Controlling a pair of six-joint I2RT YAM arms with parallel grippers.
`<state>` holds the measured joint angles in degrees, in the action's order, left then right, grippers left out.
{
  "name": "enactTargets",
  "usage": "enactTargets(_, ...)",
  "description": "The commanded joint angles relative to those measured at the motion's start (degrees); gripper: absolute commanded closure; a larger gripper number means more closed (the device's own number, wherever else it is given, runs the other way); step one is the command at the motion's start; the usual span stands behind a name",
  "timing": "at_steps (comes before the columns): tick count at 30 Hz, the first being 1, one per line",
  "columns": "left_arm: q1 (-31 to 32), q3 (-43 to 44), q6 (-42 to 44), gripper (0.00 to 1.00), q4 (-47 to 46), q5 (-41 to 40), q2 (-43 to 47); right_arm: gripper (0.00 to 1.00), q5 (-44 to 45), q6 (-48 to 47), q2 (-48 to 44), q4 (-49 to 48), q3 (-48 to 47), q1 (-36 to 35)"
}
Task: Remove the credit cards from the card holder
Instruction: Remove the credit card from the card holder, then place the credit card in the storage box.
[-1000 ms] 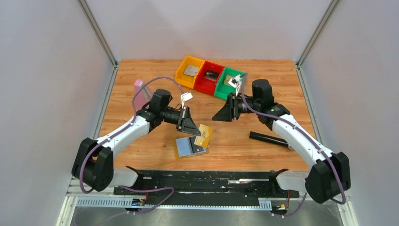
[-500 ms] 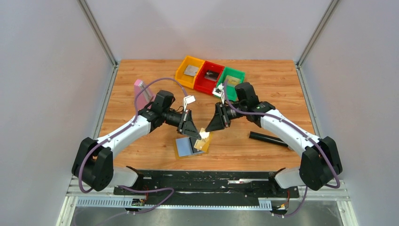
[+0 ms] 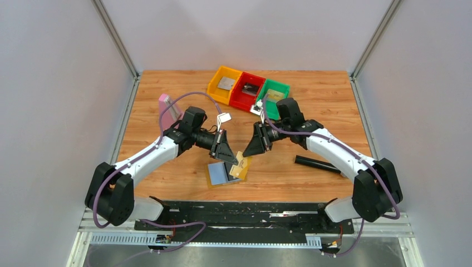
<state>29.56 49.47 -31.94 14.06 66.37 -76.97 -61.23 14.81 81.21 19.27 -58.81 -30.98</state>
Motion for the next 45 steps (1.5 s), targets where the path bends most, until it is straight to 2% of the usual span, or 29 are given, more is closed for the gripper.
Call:
enactTargets(1,0.14,2.2,1.33,1.0,-0.84,1.21,0.07,0.71,-2.0,-1.78,0.97,-0.83,-1.31,-0.55)
enactTargets(3,0.15,2.21,1.37,1.0,-0.71,1.19,0.1,0.74,-1.97,-1.93,0.89,-0.87,-1.4,-0.61)
enactTargets(7,0.12,2.48,1.73,1.0,0.37,0.29,-0.33,0.99,-0.29,-1.81,-0.53,-1.05,-1.53,-0.63)
enactTargets(9,0.13,3.15,2.67,0.91,2.47,-1.78,-0.63,1.0,2.02,-0.61,-1.33,-1.11,-1.73,-0.45)
enactTargets(10,0.14,4.09,4.01,0.78,3.48,-2.91,-0.72,1.0,3.47,0.19,-1.77,-1.22,-1.75,-0.28)
enactTargets(11,0.14,4.69,4.88,0.71,6.56,-5.64,-0.9,1.0,5.5,0.94,-2.27,-1.32,-1.71,0.06)
enactTargets(12,0.14,6.36,7.18,0.58,10.1,-7.04,-0.99,1.0,6.79,1.84,-2.81,-1.63,-1.4,0.5)
enactTargets(13,0.15,7.27,8.23,0.51,11.77,-9.64,-1.17,1.0,8.01,2.81,-3.46,-2.01,-1.03,1.12)
enactTargets(14,0.15,8.79,10.0,0.47,14.67,-10.84,-1.21,1.0,9.11,3.68,-4.12,-2.29,-0.66,1.74)
enactTargets(15,0.15,9.54,10.97,0.38,15.91,-13.2,-1.13,1.0,10.18,4.59,-4.78,-2.57,-0.31,2.41)
enactTargets(16,0.15,10.81,11.71,0.34,17.8,-14.43,-1.06,1.0,11.3,5.36,-5.5,-2.75,-0.04,3.28)
enactTargets(18,0.04,12.21,12.3,0.2,20.04,-18.31,-0.41,1.0,14.6,6.63,-6.75,-2.97,0.43,4.96)
enactTargets(19,0.05,12.66,12.5,0.09,20.79,-21.44,-0.22,1.0,16.63,7.43,-7.36,-3.1,0.57,5.95)
enactTargets(21,0.06,13.98,13.29,0.01,22.72,-25.88,0.6,1.0,20.7,10.04,-8.23,-4.48,0.93,8.42)
enactTargets(28,0.06,15.35,13.91,0.0,26.71,-48.18,7.79,1.0,38.94,21.48,-8.39,-15.16,1.96,17.3)
enactTargets(34,0.06,13.65,14.51,0.0,27.3,-62.07,13.85,1.0,52.82,26.36,-1.47,-24.61,-0.69,19.66)
enactTargets(38,0.05,12.35,14.12,0.0,26.98,-66.01,16.0,1.0,57.79,29.22,4.95,-28.74,-4.08,20.46)
enactTargets(45,0.06,11.69,13.75,0.0,27.1,-64.53,15.79,1.0,67.25,33.01,15.38,-39.06,-7.18,20.57)
